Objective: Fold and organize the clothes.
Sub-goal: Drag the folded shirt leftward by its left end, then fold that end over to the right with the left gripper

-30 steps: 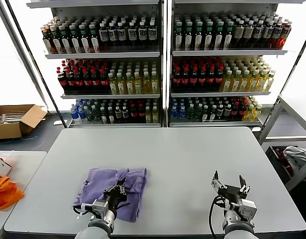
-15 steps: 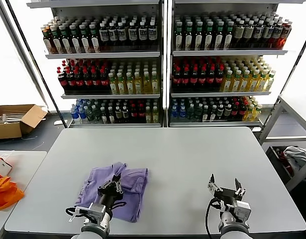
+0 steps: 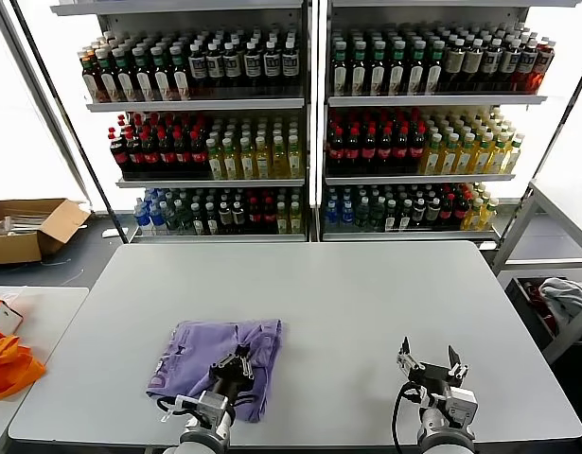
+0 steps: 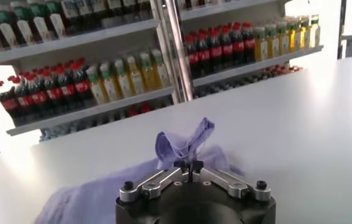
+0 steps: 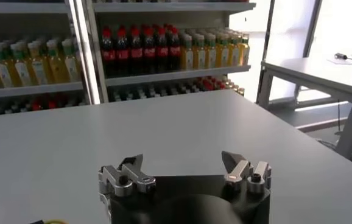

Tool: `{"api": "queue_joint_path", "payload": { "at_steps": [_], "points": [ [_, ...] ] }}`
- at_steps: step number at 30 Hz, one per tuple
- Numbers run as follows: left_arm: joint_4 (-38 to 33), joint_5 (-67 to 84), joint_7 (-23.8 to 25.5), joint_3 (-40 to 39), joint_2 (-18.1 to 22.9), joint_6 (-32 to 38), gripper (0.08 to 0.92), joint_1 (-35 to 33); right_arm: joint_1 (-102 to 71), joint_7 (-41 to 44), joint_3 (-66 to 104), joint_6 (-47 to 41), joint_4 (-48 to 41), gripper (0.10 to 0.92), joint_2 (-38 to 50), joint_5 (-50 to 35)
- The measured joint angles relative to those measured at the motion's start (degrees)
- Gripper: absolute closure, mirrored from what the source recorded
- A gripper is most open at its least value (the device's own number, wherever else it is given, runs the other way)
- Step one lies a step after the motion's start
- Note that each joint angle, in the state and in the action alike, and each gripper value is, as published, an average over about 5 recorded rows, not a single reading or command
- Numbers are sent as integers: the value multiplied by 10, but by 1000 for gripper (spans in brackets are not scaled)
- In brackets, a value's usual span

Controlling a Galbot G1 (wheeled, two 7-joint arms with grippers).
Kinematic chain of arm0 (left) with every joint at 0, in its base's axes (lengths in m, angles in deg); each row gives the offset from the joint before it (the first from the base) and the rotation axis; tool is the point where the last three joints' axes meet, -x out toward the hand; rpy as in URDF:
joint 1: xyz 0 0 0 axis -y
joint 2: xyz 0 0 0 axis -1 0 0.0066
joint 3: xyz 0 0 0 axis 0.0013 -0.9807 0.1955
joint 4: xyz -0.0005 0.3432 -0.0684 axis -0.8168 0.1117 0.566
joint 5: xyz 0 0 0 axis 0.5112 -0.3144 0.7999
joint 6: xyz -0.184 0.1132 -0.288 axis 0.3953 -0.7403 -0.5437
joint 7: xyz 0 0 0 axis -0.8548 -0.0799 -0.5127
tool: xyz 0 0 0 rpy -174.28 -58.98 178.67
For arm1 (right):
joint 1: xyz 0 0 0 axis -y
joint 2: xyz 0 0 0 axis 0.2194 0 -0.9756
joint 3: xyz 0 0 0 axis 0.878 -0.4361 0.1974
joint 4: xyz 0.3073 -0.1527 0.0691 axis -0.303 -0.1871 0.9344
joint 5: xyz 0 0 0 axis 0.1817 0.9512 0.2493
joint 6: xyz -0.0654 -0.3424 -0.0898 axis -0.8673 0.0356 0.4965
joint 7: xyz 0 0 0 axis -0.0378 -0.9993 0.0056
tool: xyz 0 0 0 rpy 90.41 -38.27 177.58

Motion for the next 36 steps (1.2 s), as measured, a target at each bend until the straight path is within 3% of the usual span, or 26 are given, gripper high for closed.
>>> {"api": "queue_joint_path", "payload": {
  "at_steps": [3, 12, 26, 36],
  "points": [
    [19, 1, -1, -3, 4, 5, 770, 4, 0, 0, -2, 2, -4, 203, -2, 0],
    [35, 38, -13, -19, 12, 16, 712, -1, -4, -1, -2, 9, -11, 203, -3, 0],
    [-31, 230, -30, -57, 24, 2, 346, -33, -6, -4, 3, 17, -16, 203, 0, -4],
    [-114, 314, -36, -50, 16, -2, 338, -35, 0, -4, -1, 21, -24, 203, 0, -7]
  ]
}}
